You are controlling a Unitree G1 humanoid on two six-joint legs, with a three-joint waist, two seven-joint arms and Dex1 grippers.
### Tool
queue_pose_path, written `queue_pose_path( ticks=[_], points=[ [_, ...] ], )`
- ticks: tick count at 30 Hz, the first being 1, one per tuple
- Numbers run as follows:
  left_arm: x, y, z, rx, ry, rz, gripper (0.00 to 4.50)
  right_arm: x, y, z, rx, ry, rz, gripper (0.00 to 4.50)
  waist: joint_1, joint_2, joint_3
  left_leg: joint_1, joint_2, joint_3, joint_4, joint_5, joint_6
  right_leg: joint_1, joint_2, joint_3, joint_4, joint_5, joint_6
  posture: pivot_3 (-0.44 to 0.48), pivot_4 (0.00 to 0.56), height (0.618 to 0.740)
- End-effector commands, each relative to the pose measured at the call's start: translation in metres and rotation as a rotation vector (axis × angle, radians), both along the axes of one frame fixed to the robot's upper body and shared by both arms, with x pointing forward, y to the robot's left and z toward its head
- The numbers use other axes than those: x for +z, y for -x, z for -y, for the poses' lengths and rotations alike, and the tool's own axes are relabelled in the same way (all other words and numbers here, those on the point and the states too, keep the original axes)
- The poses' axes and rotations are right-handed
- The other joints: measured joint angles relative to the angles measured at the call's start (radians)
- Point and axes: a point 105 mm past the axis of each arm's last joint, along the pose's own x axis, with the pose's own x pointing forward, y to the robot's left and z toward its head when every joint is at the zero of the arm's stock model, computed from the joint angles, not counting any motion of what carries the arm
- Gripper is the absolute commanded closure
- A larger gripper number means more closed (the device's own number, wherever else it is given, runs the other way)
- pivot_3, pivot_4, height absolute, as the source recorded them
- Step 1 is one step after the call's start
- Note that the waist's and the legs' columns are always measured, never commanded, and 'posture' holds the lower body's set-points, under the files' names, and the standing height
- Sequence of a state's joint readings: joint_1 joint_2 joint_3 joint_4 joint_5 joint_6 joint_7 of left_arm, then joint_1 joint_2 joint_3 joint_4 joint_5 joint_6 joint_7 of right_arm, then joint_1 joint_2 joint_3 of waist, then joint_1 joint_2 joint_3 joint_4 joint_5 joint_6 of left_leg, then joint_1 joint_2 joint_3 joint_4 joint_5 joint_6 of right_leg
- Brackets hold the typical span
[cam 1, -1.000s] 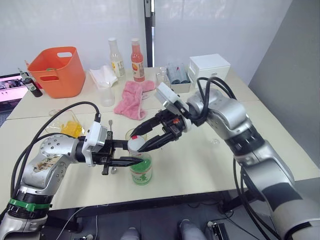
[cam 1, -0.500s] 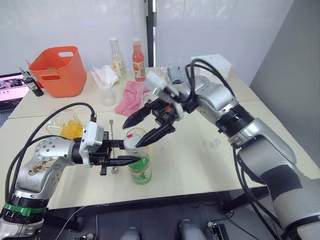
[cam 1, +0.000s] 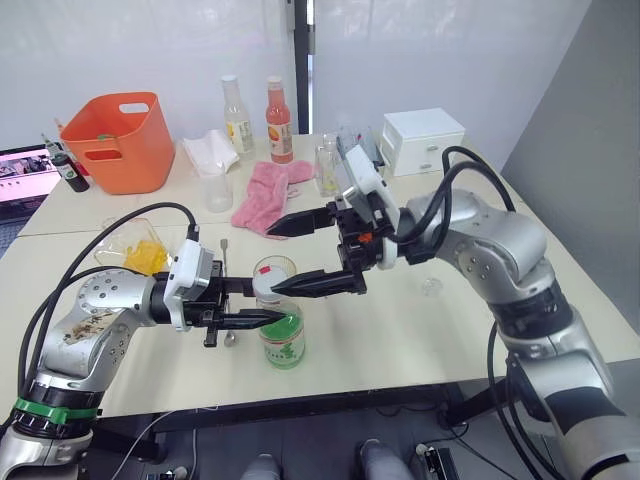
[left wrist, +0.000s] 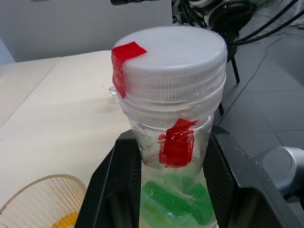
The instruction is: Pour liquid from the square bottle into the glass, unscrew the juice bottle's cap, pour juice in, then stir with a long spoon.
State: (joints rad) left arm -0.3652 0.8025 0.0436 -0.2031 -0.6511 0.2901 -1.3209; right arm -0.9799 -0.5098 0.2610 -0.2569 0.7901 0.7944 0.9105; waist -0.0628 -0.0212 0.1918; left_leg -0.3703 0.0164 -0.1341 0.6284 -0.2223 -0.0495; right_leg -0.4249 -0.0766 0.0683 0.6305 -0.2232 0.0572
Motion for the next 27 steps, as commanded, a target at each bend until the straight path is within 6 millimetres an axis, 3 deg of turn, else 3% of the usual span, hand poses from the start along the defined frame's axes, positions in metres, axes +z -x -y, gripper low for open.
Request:
queue_pose_path(
  ticks=[1,4,10,24,27],
  points=[
    [-0.011,-0.002,0.001,0.000,-0.053,-0.042,3.10,0.007,0.013,0.000,-0.046,-0.012,0.036,0.14,0.003,0.000,0.000,0.000,0.000,0.000,0.000,0.000,0.000,0.000,0.000,0.000,0.000,0.000,0.000,0.000,0.150,0.739],
    [-0.011,-0.004,0.001,-0.006,-0.057,-0.043,3.10,-0.003,0.021,0.000,-0.053,0.025,0.019,0.14,0.003,0.000,0.000,0.000,0.000,0.000,0.000,0.000,0.000,0.000,0.000,0.000,0.000,0.000,0.000,0.000,0.150,0.739],
    [-0.011,-0.004,0.002,-0.013,-0.057,-0.044,3.10,-0.012,0.018,-0.008,-0.120,0.055,0.011,0.14,0.003,0.000,0.000,0.000,0.000,0.000,0.000,0.000,0.000,0.000,0.000,0.000,0.000,0.000,0.000,0.000,0.150,0.739],
    [-0.012,-0.003,0.002,-0.015,-0.057,-0.046,3.10,-0.013,0.018,-0.010,-0.146,0.049,-0.009,0.14,0.004,0.000,0.000,0.000,0.000,0.000,0.000,0.000,0.000,0.000,0.000,0.000,-0.001,0.000,0.000,0.000,0.150,0.739],
    [-0.012,-0.003,0.001,-0.015,-0.058,-0.046,3.10,-0.013,0.017,-0.011,-0.146,0.041,-0.009,0.93,0.003,0.000,0.000,0.000,0.000,0.000,0.000,0.000,0.000,0.000,0.000,0.000,-0.001,0.000,0.000,0.000,0.150,0.739]
  ],
)
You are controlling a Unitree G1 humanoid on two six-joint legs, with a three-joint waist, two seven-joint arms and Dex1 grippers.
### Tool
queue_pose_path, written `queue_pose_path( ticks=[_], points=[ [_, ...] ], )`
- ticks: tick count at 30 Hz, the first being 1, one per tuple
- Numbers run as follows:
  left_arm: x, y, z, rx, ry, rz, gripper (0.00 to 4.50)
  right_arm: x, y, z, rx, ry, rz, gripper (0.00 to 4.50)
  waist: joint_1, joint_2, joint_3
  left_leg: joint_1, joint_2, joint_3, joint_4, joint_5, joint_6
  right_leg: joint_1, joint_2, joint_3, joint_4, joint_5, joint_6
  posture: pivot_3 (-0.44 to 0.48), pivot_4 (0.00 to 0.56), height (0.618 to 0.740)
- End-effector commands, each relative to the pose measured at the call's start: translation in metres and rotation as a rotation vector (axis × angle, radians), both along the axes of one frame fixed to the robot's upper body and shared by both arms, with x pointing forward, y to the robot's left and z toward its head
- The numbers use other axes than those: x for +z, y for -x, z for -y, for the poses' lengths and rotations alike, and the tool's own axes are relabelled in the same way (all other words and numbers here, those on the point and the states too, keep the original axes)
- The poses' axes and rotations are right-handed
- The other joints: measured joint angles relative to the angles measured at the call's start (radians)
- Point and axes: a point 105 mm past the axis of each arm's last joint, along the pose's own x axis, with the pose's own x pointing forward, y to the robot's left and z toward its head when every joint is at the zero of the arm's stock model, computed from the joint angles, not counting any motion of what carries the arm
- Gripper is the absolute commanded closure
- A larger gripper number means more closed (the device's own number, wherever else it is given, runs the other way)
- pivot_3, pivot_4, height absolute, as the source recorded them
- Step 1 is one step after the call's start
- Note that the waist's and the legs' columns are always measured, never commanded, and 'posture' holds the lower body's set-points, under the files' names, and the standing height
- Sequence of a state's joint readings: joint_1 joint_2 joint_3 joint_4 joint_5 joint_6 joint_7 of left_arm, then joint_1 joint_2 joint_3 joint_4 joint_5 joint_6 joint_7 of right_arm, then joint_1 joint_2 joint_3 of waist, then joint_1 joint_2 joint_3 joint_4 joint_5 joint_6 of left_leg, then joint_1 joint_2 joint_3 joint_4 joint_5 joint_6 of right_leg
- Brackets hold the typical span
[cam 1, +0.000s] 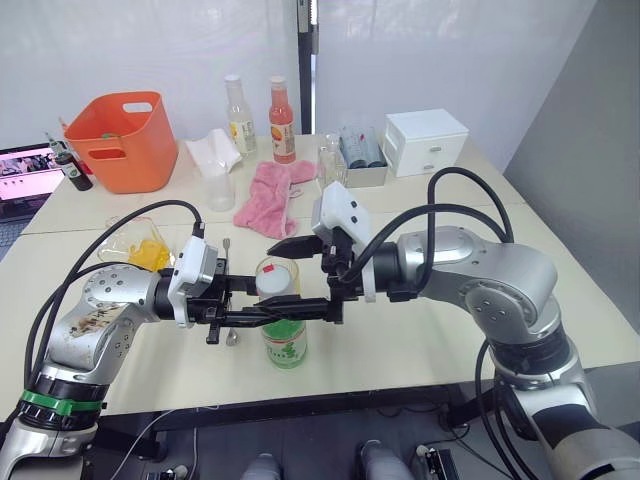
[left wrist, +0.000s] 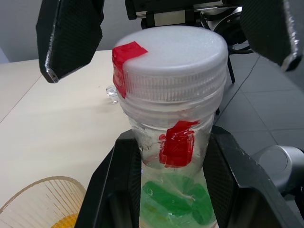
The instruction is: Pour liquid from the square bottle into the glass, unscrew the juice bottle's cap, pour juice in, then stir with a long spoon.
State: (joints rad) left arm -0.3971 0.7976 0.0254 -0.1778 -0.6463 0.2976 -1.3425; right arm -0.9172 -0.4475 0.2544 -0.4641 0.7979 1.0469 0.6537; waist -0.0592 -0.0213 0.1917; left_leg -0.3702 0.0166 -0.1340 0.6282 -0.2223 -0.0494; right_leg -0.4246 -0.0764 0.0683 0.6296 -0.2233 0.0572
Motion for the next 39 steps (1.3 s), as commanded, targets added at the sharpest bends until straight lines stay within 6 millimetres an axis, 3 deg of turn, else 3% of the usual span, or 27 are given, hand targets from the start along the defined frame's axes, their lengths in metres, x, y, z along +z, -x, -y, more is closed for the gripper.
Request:
queue_pose_path(
  ticks=[1,6,15,23,29,39],
  points=[
    [-0.013,-0.001,-0.001,0.007,-0.053,-0.035,3.10,0.010,0.005,0.001,0.011,-0.040,0.036,1.28,0.000,0.000,0.000,0.000,0.000,0.000,0.000,0.000,0.000,0.000,0.000,0.000,0.000,0.000,0.000,0.000,0.150,0.739],
    [-0.013,0.000,-0.002,0.006,-0.055,-0.035,3.10,0.011,0.004,0.001,0.005,-0.051,0.036,2.82,0.000,0.000,0.000,0.000,0.000,0.000,0.000,0.000,0.000,0.000,0.000,0.000,0.000,0.000,0.000,0.000,0.150,0.739],
    [-0.014,0.000,-0.003,0.007,-0.060,-0.034,3.10,0.013,0.003,0.000,0.017,-0.073,0.029,2.82,-0.001,0.000,0.000,0.000,0.000,0.000,0.000,0.000,0.000,0.000,0.000,0.000,0.000,0.000,0.000,0.000,0.150,0.739],
    [-0.014,0.000,-0.006,0.011,-0.067,-0.031,3.10,0.005,0.009,0.004,0.362,-0.010,0.047,2.82,-0.007,0.000,0.000,0.000,0.000,0.000,0.000,0.000,0.000,0.000,0.000,0.000,0.000,0.000,0.000,0.000,0.150,0.739],
    [-0.013,0.003,-0.006,0.026,-0.061,-0.026,3.10,-0.001,-0.016,-0.005,0.659,0.197,0.062,2.82,-0.016,0.000,0.000,0.002,0.001,0.001,-0.001,0.000,0.000,0.000,0.001,0.000,0.000,0.000,0.000,0.000,0.150,0.739],
    [-0.014,0.006,-0.008,0.047,-0.058,-0.025,3.10,0.005,-0.028,-0.023,0.732,0.274,0.056,2.82,-0.012,0.000,0.000,0.002,0.001,0.001,-0.001,0.000,0.000,0.000,0.001,0.000,0.001,0.000,0.000,0.000,0.150,0.739]
  ],
)
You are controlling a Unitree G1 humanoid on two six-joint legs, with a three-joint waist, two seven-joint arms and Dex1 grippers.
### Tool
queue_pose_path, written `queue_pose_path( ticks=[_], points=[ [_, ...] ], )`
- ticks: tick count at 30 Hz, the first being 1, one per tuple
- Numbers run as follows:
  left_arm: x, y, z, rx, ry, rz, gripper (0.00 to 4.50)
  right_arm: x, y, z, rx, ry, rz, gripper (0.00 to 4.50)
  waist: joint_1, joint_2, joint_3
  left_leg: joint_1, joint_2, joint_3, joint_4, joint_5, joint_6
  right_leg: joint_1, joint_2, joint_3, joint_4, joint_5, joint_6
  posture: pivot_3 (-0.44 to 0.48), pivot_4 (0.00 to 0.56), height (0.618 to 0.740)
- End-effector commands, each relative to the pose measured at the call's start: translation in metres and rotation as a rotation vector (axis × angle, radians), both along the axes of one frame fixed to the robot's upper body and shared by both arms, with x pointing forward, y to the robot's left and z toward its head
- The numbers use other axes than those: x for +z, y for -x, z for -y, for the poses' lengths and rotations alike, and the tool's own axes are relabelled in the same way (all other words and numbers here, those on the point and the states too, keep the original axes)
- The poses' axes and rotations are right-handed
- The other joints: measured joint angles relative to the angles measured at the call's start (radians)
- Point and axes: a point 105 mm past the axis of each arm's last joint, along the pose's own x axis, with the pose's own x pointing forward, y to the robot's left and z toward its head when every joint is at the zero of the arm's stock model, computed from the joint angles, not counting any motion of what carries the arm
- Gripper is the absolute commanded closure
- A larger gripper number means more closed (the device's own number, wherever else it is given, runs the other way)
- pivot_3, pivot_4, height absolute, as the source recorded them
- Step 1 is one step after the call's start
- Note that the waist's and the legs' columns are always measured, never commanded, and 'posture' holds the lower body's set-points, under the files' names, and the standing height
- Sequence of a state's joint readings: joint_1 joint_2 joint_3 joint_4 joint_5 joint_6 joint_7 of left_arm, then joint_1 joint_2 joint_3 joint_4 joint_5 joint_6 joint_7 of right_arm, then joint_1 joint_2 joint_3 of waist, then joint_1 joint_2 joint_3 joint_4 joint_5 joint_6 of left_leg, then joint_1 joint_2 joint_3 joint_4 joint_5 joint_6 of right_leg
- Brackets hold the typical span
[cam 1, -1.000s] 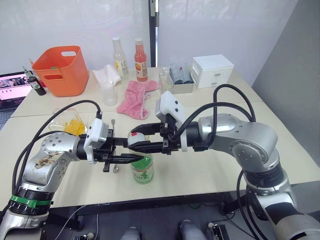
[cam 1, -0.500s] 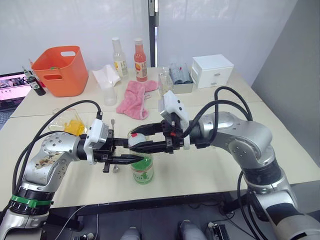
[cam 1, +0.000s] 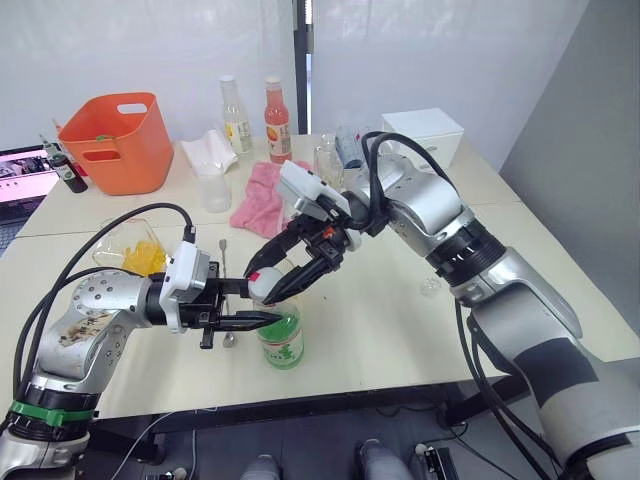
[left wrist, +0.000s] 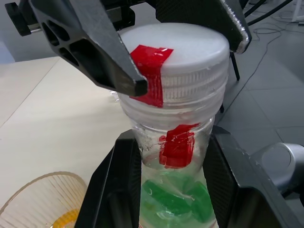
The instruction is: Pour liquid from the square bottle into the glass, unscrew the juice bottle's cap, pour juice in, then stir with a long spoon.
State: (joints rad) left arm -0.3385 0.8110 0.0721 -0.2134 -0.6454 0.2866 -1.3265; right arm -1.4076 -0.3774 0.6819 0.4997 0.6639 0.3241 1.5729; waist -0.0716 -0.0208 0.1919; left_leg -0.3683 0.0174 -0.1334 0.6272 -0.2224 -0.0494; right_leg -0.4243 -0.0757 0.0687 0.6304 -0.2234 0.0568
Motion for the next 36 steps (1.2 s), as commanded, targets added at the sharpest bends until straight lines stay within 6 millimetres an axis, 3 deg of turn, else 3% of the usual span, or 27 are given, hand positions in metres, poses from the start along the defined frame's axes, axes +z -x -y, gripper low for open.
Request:
queue_pose_path(
  ticks=[1,3,5,10,14,18,22,26,28,36],
  points=[
    [-0.013,0.001,0.000,0.009,-0.055,-0.042,3.10,-0.001,0.003,0.000,0.057,0.028,0.015,2.82,0.000,0.000,0.000,0.000,0.000,0.000,0.000,0.000,0.000,0.000,0.000,0.000,0.000,0.000,0.000,0.000,0.150,0.739],
    [-0.013,0.001,0.000,0.010,-0.053,-0.041,3.10,0.003,0.004,-0.001,0.064,0.012,0.000,2.82,0.000,0.000,0.000,0.000,0.000,0.000,0.000,0.000,0.000,0.000,0.000,0.000,0.000,0.000,0.000,0.000,0.150,0.739],
    [-0.013,0.001,0.000,0.012,-0.054,-0.040,3.10,0.008,0.007,0.000,0.073,-0.010,-0.020,1.73,0.000,0.000,0.000,0.000,0.000,0.000,0.000,0.000,0.000,0.000,0.000,0.000,0.000,0.000,0.000,0.000,0.150,0.739],
    [-0.011,-0.002,0.001,0.015,-0.053,-0.035,3.10,0.029,0.014,0.012,0.089,-0.117,-0.073,0.12,0.002,0.000,0.000,-0.001,0.000,0.000,0.000,0.000,0.000,-0.001,0.000,0.000,0.000,0.000,0.000,0.000,0.150,0.739],
    [-0.010,-0.002,0.001,0.017,-0.053,-0.033,3.10,0.038,0.028,0.040,0.083,-0.196,-0.102,0.05,0.010,0.000,0.000,-0.002,0.000,-0.001,0.001,0.000,0.000,-0.001,0.000,0.000,0.000,0.000,0.000,0.000,0.150,0.739],
    [-0.010,-0.002,0.001,0.020,-0.050,-0.032,3.10,0.031,0.031,0.046,-0.075,-0.246,-0.074,0.05,0.006,0.000,0.000,-0.002,-0.001,-0.001,0.001,0.000,0.000,-0.001,0.000,0.000,0.000,0.000,0.000,0.000,0.150,0.739],
    [-0.010,-0.004,0.003,0.022,-0.045,-0.034,3.10,0.018,0.030,0.046,-0.353,-0.280,-0.071,0.05,0.004,0.000,0.000,-0.001,0.000,0.000,0.001,0.000,0.000,-0.001,0.000,0.000,0.001,0.000,0.000,0.000,0.150,0.739],
    [-0.010,-0.003,0.004,0.022,-0.040,-0.037,3.10,0.011,0.043,0.043,-0.522,-0.315,-0.106,0.05,0.008,0.000,0.000,-0.002,-0.001,0.000,0.001,0.000,0.000,-0.001,-0.001,0.000,0.001,0.000,0.000,0.000,0.150,0.739],
    [-0.010,-0.003,0.004,0.021,-0.039,-0.039,3.10,0.008,0.040,0.042,-0.603,-0.316,-0.109,0.05,0.008,0.000,0.000,-0.002,-0.001,0.000,0.001,0.000,0.000,-0.001,-0.001,0.000,0.001,0.000,0.000,0.000,0.150,0.739],
    [-0.010,-0.004,0.005,0.010,-0.041,-0.041,3.10,0.003,0.035,0.032,-0.703,-0.312,-0.080,0.05,0.008,0.000,0.000,-0.002,-0.001,0.000,0.001,0.000,0.000,0.000,0.000,0.000,0.000,0.000,0.000,0.000,0.150,0.739]
  ],
)
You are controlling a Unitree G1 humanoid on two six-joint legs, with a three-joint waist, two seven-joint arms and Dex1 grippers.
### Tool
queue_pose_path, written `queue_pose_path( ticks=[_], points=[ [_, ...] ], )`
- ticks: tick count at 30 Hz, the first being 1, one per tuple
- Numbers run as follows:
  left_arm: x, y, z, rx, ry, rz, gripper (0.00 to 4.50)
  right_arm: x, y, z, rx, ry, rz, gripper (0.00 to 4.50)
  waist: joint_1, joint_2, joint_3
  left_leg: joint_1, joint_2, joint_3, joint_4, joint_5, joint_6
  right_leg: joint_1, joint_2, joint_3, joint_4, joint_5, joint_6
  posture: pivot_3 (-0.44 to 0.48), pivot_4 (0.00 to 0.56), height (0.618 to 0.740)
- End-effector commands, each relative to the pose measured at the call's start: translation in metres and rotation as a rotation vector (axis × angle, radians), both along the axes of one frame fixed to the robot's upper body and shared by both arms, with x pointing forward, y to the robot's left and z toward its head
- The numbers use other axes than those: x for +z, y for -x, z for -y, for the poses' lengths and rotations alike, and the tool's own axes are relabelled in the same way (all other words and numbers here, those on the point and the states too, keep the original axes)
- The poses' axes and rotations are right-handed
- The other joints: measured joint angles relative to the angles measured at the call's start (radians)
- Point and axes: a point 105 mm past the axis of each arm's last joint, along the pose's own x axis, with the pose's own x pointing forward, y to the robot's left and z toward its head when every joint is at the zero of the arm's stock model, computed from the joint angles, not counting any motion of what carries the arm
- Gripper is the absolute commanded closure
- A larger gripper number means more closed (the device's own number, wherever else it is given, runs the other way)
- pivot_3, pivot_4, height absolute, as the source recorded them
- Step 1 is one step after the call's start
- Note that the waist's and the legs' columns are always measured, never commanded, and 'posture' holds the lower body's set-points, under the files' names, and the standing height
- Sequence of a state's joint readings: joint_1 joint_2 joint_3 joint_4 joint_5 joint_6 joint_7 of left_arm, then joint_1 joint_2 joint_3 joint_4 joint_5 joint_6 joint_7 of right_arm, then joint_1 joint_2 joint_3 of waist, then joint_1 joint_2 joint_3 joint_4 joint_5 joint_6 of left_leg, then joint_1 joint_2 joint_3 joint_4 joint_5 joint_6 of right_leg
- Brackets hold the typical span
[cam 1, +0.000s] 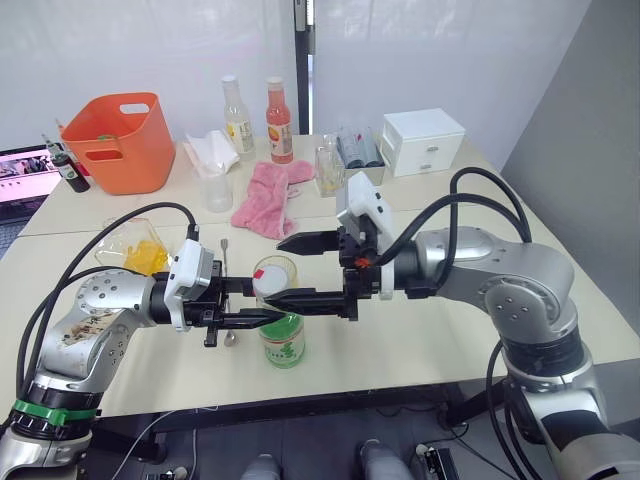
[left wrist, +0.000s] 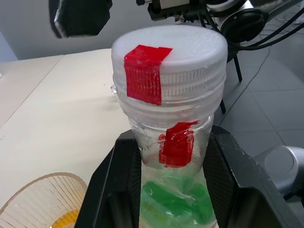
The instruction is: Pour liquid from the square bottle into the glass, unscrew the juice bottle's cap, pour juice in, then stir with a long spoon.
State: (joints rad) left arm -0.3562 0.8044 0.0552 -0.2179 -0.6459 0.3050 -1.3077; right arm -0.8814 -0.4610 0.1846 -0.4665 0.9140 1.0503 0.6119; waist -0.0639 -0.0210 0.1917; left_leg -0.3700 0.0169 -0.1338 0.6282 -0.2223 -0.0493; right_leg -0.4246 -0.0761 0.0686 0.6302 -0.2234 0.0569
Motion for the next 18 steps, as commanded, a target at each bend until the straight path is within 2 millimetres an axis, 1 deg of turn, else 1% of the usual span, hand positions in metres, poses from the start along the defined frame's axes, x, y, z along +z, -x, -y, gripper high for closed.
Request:
queue_pose_path(
  ticks=[1,18],
  points=[
    [-0.0114,-0.0022,0.0000,0.008,-0.045,-0.034,3.10,0.0033,0.0012,-0.0019,-0.032,0.002,0.052,0.05,0.001,0.000,0.000,0.000,0.000,0.000,0.000,0.000,0.000,0.000,0.000,0.000,0.000,0.000,0.000,0.000,0.150,0.739],
    [-0.0105,-0.0025,-0.0011,0.003,-0.051,-0.032,3.10,-0.0023,-0.0004,-0.0065,-0.055,0.020,0.074,0.05,0.000,0.000,0.000,0.000,0.000,0.000,0.000,0.000,0.000,0.000,0.000,0.000,0.000,0.000,0.000,0.000,0.150,0.739]
  ],
)
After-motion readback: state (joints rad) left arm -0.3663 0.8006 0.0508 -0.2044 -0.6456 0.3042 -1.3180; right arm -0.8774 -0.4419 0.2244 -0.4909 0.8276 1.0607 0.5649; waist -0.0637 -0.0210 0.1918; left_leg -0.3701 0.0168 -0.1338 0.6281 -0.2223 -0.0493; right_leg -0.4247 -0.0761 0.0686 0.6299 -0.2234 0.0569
